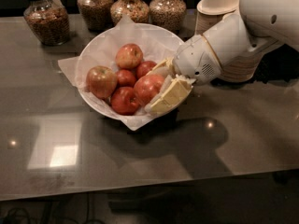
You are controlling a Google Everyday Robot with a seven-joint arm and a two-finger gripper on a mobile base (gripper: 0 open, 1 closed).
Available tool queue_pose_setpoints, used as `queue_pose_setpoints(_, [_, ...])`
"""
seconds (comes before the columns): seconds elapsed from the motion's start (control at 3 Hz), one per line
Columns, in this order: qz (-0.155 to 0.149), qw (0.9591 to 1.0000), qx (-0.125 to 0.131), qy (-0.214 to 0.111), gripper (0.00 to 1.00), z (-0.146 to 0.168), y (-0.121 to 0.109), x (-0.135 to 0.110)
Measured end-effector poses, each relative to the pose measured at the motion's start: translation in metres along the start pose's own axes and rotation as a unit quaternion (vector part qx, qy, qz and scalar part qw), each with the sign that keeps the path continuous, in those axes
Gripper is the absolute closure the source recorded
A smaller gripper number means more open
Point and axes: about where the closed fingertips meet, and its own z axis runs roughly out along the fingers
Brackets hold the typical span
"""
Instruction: Pick apple from white bowl
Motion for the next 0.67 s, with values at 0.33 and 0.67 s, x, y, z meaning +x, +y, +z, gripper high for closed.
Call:
queue_pose_setpoints(0.33, [-0.026, 0.999, 0.007, -0.034, 1.0, -0.036, 0.007, -0.031])
queue_pose_setpoints(0.67, [-0.043, 0.9971, 0.015, -0.062, 1.0, -0.055, 0.007, -0.048])
